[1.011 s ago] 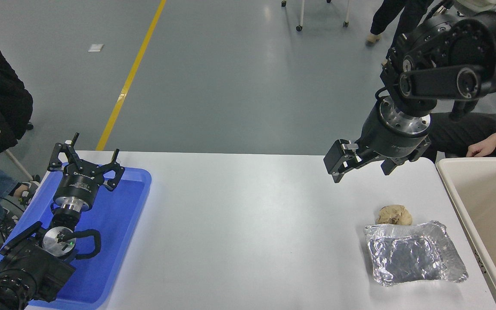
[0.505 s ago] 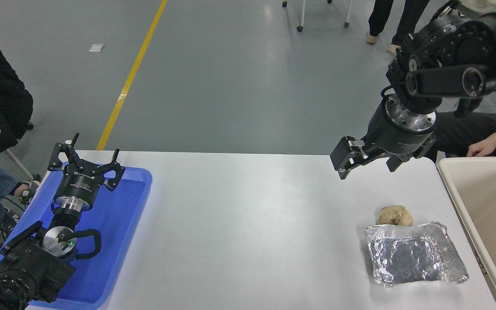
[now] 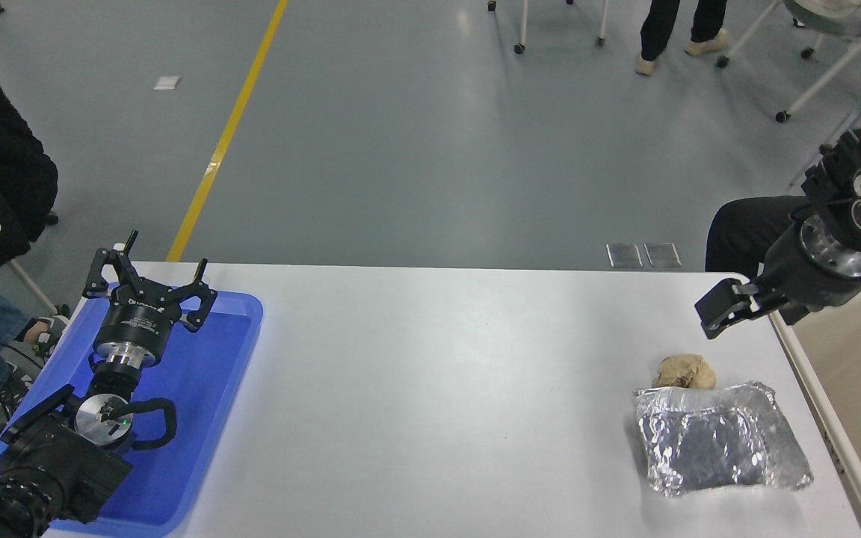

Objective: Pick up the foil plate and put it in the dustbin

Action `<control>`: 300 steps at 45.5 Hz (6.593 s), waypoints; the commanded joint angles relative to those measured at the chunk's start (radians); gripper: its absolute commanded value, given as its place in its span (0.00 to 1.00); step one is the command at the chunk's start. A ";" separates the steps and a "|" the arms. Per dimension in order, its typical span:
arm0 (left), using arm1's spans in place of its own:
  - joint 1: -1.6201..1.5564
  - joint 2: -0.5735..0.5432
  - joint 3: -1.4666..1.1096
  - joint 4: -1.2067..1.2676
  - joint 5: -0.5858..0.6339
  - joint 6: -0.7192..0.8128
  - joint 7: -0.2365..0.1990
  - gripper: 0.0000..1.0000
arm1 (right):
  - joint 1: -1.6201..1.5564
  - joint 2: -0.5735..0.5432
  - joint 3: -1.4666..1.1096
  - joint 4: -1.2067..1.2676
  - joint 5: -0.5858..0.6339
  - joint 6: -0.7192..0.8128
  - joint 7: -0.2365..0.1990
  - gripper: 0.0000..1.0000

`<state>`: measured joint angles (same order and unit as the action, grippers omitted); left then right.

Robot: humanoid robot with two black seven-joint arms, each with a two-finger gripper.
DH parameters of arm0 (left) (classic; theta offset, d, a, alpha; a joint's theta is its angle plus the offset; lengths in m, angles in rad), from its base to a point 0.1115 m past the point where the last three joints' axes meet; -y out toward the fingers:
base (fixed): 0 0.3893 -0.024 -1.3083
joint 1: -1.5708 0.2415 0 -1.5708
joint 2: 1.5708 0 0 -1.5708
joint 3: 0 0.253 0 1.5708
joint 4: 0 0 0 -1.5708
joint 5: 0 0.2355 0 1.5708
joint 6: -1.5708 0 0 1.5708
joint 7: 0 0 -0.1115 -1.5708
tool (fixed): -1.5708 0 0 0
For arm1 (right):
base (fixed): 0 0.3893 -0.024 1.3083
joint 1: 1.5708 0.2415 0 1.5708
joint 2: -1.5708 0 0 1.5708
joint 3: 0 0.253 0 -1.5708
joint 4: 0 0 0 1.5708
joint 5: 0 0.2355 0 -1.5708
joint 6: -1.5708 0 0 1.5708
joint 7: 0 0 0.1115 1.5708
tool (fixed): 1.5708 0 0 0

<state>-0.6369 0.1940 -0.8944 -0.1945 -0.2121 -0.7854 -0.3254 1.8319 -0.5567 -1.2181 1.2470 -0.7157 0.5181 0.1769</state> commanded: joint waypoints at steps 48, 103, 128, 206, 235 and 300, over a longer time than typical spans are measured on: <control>0.000 -0.001 0.000 0.000 0.000 0.000 0.000 1.00 | -0.823 -0.049 0.457 -0.527 -0.206 -0.299 -0.010 0.97; -0.003 -0.002 0.000 0.000 0.000 0.000 0.002 1.00 | -0.358 -0.269 0.333 -0.193 -0.260 -0.122 0.012 0.00; -0.003 -0.002 0.000 0.000 0.000 0.000 0.002 1.00 | 0.385 -0.229 -0.018 -0.012 -0.258 0.172 0.013 0.00; -0.001 -0.001 0.000 0.000 0.000 0.000 0.000 1.00 | -0.589 -0.312 0.132 -0.826 -0.334 -0.316 0.055 0.00; 0.000 0.002 0.000 0.000 0.000 0.000 0.000 1.00 | -0.961 -0.140 0.497 -1.035 -0.192 -0.326 -0.010 0.00; -0.003 -0.002 0.000 0.000 0.000 0.000 0.002 1.00 | -0.096 -0.293 0.301 -0.023 -0.186 0.049 -0.004 1.00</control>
<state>-0.6393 0.1920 -0.8941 -0.1950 -0.2116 -0.7854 -0.3237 1.5312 -0.8439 -0.8702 0.9819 -0.9115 0.3974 0.1743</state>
